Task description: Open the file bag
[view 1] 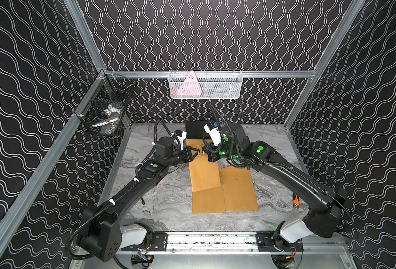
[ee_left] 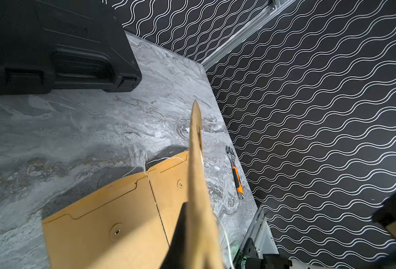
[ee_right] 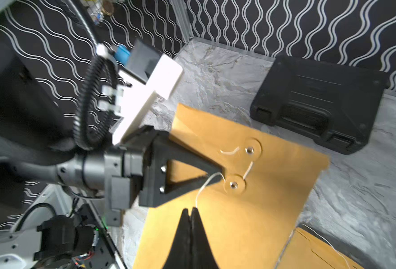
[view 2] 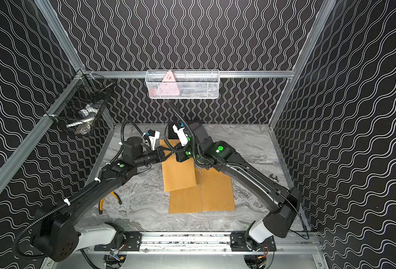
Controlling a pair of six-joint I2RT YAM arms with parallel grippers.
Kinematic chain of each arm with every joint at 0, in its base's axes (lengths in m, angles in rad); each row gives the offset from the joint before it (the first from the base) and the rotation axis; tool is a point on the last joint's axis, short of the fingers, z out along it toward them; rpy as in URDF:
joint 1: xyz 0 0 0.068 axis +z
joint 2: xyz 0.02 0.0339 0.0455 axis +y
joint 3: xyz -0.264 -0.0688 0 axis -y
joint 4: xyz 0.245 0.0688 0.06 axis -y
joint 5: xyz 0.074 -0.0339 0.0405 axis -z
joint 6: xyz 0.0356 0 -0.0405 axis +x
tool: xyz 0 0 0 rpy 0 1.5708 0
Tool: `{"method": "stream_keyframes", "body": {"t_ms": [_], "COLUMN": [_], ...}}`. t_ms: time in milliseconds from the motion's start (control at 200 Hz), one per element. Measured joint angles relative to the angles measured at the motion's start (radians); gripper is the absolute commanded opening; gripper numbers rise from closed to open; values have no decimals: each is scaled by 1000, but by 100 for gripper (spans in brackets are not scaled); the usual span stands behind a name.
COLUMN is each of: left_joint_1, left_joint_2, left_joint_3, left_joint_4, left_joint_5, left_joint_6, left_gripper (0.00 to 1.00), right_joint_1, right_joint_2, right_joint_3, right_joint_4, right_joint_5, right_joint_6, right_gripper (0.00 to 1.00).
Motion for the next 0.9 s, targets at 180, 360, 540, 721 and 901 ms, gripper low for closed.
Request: {"method": "stream_keyframes", "body": {"t_ms": [180,360,540,721,901], "left_joint_1": [14,39,71,102,124], "left_joint_2": [11,11,7,-10,-14], "left_joint_3": [49,89,92,92,94], "left_joint_4": [-8,-14,-32,-46,-48], "left_joint_5": [-15,-25,-25,-20,-9], "left_joint_6": [23,45,47,47,47], "left_gripper": [0,0,0,0,0], "right_joint_1": [0,-1,-1,-1,-4], "right_joint_2": [-45,-61,-61,-58,-58], "right_joint_3": [-101,-165,-197,-221,-261], "right_joint_4": [13,20,29,33,34], "right_joint_5": [9,30,33,35,35], "right_joint_6": [28,54,74,82,101], "right_gripper": [0,0,0,0,0]}}
